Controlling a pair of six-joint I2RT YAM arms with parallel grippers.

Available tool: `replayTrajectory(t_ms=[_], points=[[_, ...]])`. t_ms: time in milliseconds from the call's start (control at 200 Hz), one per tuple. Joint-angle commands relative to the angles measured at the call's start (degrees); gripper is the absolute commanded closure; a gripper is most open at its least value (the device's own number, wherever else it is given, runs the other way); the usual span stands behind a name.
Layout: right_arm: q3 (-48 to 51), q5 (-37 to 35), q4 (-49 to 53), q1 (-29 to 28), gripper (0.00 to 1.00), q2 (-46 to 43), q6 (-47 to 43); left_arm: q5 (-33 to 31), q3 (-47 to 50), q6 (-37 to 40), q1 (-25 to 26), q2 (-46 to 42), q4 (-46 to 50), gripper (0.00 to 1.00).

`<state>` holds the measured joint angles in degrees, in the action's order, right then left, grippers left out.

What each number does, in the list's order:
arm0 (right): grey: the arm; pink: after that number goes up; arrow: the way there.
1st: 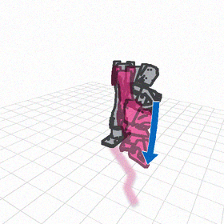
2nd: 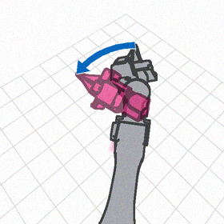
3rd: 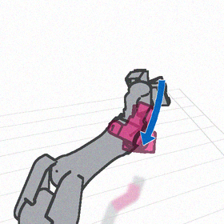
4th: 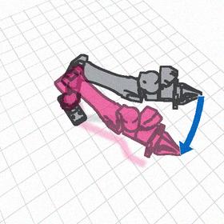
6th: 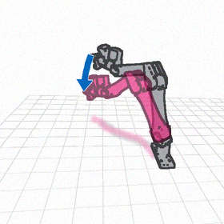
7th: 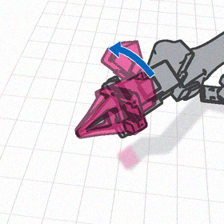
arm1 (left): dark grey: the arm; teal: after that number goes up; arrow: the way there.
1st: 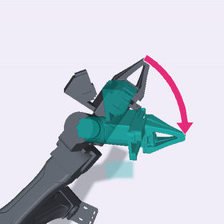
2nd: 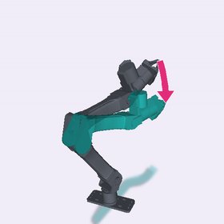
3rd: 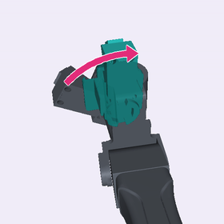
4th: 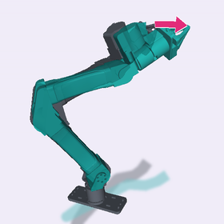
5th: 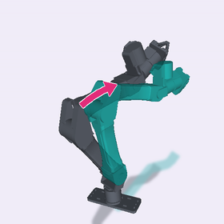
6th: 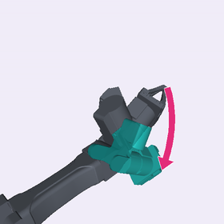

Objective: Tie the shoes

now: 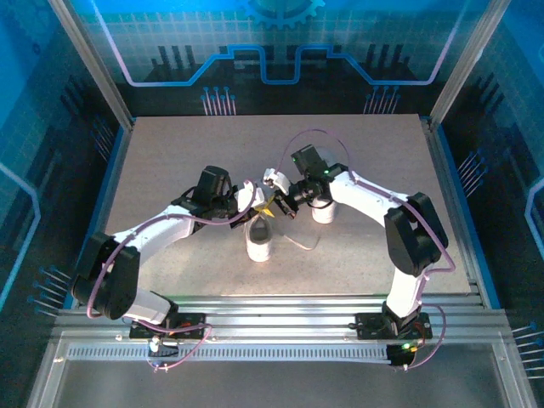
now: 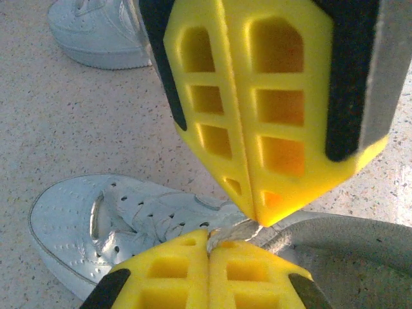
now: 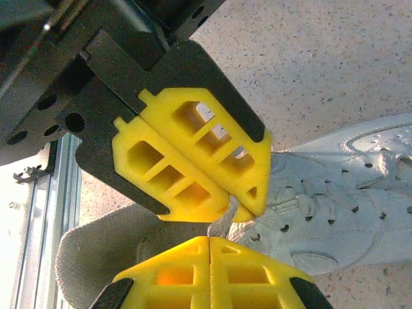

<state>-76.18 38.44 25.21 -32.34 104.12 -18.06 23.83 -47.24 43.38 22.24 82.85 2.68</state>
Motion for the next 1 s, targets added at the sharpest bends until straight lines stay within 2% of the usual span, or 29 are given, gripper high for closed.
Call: replayTrajectory(t_ms=[0,75,295,415,625,830,995], points=[[-1.4,3.6,3.1,0.9,1.0,0.4,0.9,-0.9,1.0,-0.1,-0.4,-2.0,-5.6,1.0],[-1.5,6.4,2.3,1.5,1.0,0.6,1.8,-0.7,1.8,0.5,-0.4,-1.8,-7.0,1.0],[-1.3,10.1,-1.2,3.8,0.85,0.3,6.2,0.3,2.3,1.9,-0.4,-1.6,-7.2,1.0],[-0.1,10.1,-4.7,5.2,0.83,-0.7,8.9,0.6,2.4,2.3,-0.4,-1.7,-6.6,1.0],[1.5,6.2,-9.0,5.5,0.68,-0.4,10.5,0.6,2.0,2.8,-0.4,-1.7,-6.0,1.0],[0.2,2.7,-14.1,5.4,0.68,2.3,16.9,0.5,1.6,3.6,-0.4,-1.8,-5.0,1.0],[-3.1,10.1,-13.9,5.5,0.68,7.0,19.0,0.2,1.7,3.7,-0.3,-1.8,-5.0,1.0]])
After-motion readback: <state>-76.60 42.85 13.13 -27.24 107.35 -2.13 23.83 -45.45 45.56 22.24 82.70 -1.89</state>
